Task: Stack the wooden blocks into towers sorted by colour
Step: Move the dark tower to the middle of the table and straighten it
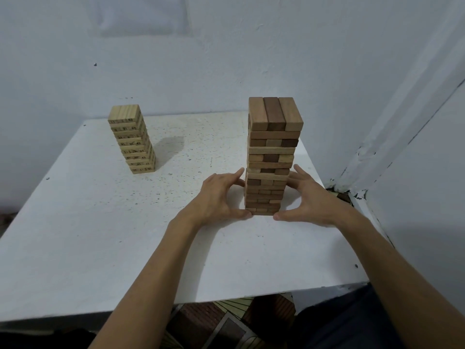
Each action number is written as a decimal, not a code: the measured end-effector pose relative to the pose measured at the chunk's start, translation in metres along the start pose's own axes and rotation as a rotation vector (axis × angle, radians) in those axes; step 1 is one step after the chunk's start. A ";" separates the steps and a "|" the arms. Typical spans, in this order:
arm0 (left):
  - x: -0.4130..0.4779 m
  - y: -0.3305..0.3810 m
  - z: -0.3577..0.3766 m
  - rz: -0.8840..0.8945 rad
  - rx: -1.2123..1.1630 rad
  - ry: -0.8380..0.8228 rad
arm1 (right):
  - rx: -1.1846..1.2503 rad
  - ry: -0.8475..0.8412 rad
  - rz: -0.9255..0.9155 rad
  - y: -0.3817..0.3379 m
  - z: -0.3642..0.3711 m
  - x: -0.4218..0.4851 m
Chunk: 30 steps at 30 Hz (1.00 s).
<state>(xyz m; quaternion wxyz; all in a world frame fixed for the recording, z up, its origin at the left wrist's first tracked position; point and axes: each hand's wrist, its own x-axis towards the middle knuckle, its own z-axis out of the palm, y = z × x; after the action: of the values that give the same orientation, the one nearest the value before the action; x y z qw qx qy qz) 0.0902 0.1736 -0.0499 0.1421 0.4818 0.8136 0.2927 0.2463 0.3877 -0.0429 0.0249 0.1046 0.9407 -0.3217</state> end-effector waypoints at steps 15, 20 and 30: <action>-0.005 0.008 -0.005 -0.029 0.017 0.019 | 0.028 -0.007 -0.053 -0.002 -0.001 0.004; -0.004 0.006 -0.009 -0.041 0.011 0.011 | 0.029 -0.005 -0.051 -0.006 -0.002 0.008; -0.004 -0.008 -0.024 -0.090 0.010 0.005 | 0.016 -0.014 -0.058 -0.018 0.002 0.030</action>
<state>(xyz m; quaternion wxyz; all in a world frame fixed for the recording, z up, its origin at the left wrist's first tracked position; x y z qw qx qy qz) 0.0743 0.1588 -0.0363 0.1508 0.4448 0.8362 0.2832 0.2133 0.3782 -0.0376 0.0212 0.0755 0.9405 -0.3305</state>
